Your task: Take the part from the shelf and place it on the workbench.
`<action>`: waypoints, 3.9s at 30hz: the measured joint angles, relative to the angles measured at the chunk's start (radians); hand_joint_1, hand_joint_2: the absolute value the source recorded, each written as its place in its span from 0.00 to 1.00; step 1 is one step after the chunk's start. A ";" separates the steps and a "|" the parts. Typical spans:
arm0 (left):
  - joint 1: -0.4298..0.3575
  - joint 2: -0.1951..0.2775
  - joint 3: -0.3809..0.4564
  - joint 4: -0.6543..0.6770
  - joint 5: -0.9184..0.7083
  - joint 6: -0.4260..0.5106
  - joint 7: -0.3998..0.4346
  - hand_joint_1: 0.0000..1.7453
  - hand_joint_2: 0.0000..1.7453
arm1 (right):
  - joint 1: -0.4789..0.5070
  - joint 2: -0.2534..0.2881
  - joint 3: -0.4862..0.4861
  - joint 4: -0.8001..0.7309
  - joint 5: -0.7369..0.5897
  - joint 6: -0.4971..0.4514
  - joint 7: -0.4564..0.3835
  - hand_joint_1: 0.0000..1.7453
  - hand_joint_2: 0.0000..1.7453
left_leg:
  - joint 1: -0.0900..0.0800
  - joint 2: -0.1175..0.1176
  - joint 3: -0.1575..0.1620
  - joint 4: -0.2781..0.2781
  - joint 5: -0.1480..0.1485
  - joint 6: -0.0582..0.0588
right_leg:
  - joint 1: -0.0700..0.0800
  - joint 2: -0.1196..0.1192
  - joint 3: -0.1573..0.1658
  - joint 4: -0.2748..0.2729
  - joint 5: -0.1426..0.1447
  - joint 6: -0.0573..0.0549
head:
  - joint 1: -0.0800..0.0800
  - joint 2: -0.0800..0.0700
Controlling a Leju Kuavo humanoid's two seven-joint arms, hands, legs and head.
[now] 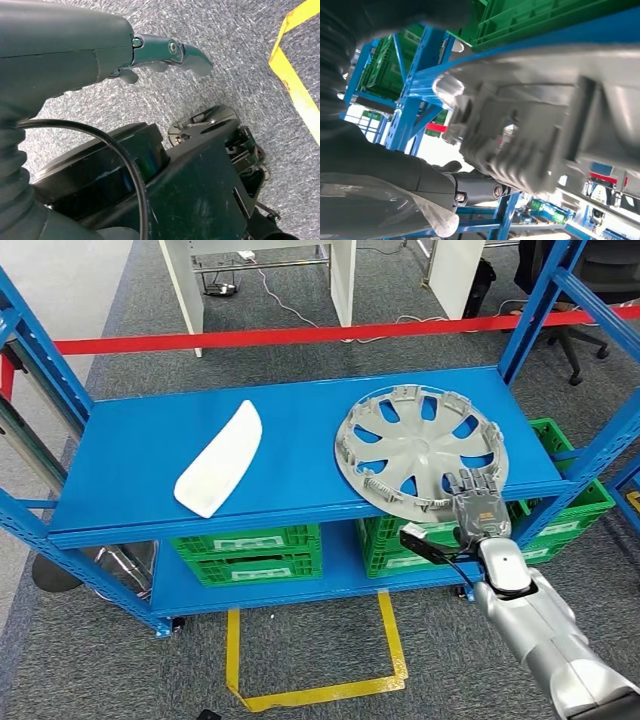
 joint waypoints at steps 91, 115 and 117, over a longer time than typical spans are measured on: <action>0.043 0.010 0.193 0.008 0.369 0.009 -0.328 0.00 1.00 | 0.859 0.166 -0.016 -1.135 -1.075 -0.069 -0.723 1.00 1.00 | -0.033 0.002 -0.043 -0.020 0.044 0.061 | 0.010 0.008 -0.158 0.294 -0.114 0.020 | 0.000 0.000; 0.042 0.037 0.170 0.019 0.385 0.092 -0.330 0.00 1.00 | 0.872 0.188 -0.008 -1.073 -1.060 -0.141 -0.700 1.00 1.00 | -0.024 0.026 0.029 -0.024 -0.007 0.024 | 0.001 -0.099 -0.027 0.005 0.007 0.013 | -0.003 0.000; 0.042 0.036 0.166 0.019 0.379 0.092 -0.333 0.00 1.00 | 0.871 0.188 -0.009 -1.072 -1.060 -0.141 -0.700 1.00 1.00 | -0.020 0.013 0.018 -0.035 0.008 0.039 | -0.001 -0.053 -0.049 0.056 -0.048 0.018 | 0.000 0.000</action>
